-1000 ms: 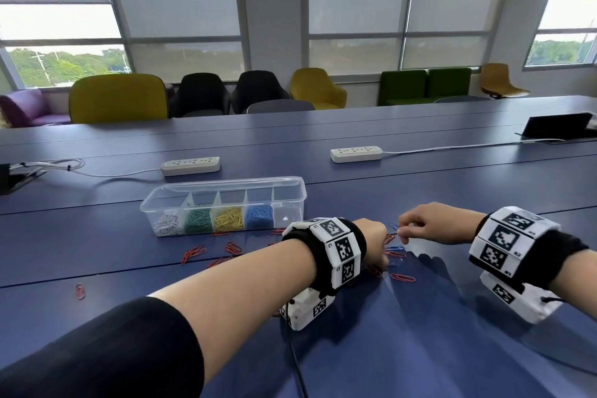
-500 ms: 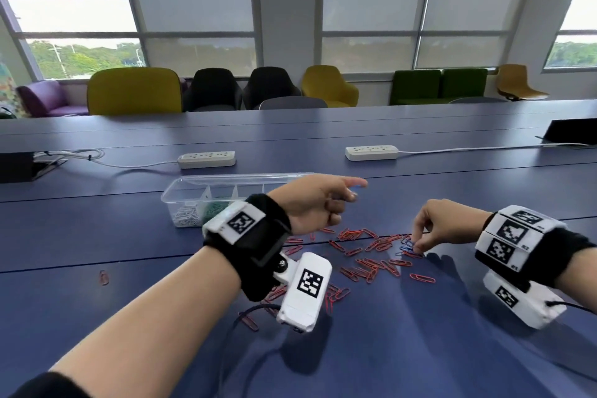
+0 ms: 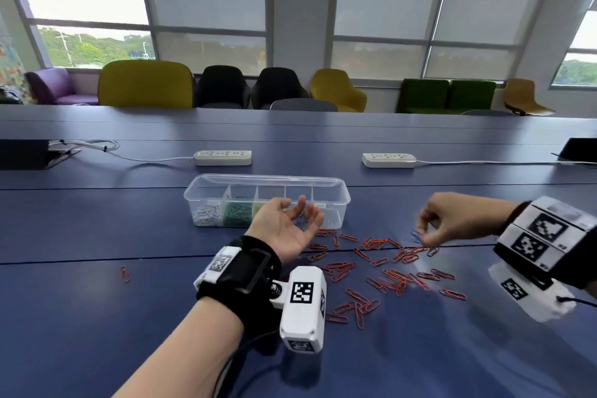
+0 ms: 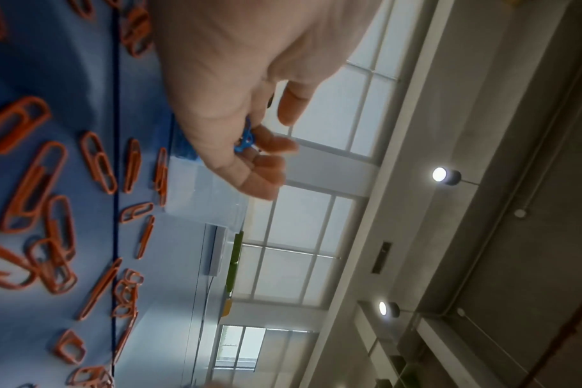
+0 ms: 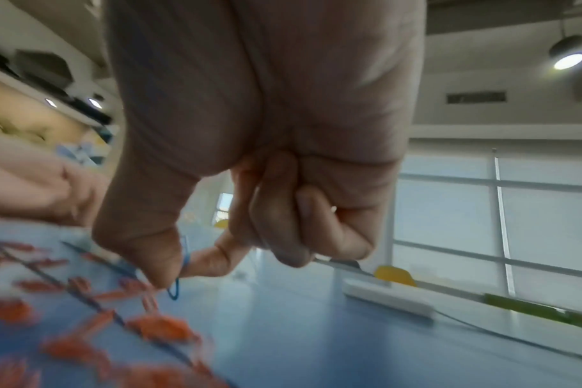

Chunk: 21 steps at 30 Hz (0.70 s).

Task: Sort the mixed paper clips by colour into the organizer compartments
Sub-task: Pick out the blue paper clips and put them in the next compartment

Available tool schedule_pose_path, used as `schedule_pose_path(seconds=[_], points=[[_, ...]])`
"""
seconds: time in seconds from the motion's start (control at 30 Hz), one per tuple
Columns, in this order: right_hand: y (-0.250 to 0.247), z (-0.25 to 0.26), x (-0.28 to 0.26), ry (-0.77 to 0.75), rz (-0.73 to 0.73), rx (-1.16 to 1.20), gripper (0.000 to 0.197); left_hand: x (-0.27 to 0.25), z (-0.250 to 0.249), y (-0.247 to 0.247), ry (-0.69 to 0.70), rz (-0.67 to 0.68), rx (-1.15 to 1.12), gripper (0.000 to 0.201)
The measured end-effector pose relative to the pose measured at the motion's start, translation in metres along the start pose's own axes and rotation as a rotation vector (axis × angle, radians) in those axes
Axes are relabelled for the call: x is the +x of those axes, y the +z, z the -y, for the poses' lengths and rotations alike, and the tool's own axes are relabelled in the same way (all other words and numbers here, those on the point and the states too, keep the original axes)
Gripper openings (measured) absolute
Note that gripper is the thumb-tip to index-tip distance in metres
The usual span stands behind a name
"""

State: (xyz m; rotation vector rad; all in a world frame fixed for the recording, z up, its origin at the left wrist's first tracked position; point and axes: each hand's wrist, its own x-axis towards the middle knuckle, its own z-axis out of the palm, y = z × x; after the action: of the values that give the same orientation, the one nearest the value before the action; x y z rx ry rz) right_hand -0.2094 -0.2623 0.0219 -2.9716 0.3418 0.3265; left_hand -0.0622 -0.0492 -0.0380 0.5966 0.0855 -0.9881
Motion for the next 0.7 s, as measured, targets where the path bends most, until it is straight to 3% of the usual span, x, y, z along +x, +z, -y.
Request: schedule_pose_path(seconds=[0.13, 0.23, 0.3, 0.33, 0.4, 0.57, 0.63, 0.7], points=[[-0.016, 0.066, 0.018, -0.187, -0.123, 0.081, 0.005, 0.000, 0.006, -0.002, -0.038, 0.030, -0.019, 0.042], [-0.011, 0.106, 0.045, -0.268, -0.113, 0.009, 0.017, 0.001, 0.010, -0.004, -0.047, 0.024, -0.072, 0.040], [-0.006, 0.122, 0.061, -0.278, -0.078, -0.032, 0.011, 0.002, 0.009, -0.007, -0.047, 0.010, -0.087, 0.037], [-0.005, 0.127, 0.066, -0.281, -0.080, -0.028, 0.006, 0.003, 0.008, -0.008, -0.048, 0.011, -0.095, 0.037], [-0.005, 0.130, 0.075, -0.268, -0.104, 0.046, 0.020, 0.004, 0.006, -0.010, -0.046, 0.011, -0.133, 0.037], [-0.012, 0.131, 0.081, -0.339, -0.172, 0.451, 0.021, 0.006, 0.002, -0.013, -0.074, 0.054, -0.214, 0.044], [-0.017, 0.123, 0.083, -0.316, -0.273, 0.554, 0.024, 0.008, 0.000, -0.014, -0.078, 0.042, -0.239, 0.044], [-0.021, 0.108, 0.090, -0.255, -0.389, 0.506, 0.029, 0.009, -0.002, -0.014, -0.063, 0.013, -0.259, 0.042]])
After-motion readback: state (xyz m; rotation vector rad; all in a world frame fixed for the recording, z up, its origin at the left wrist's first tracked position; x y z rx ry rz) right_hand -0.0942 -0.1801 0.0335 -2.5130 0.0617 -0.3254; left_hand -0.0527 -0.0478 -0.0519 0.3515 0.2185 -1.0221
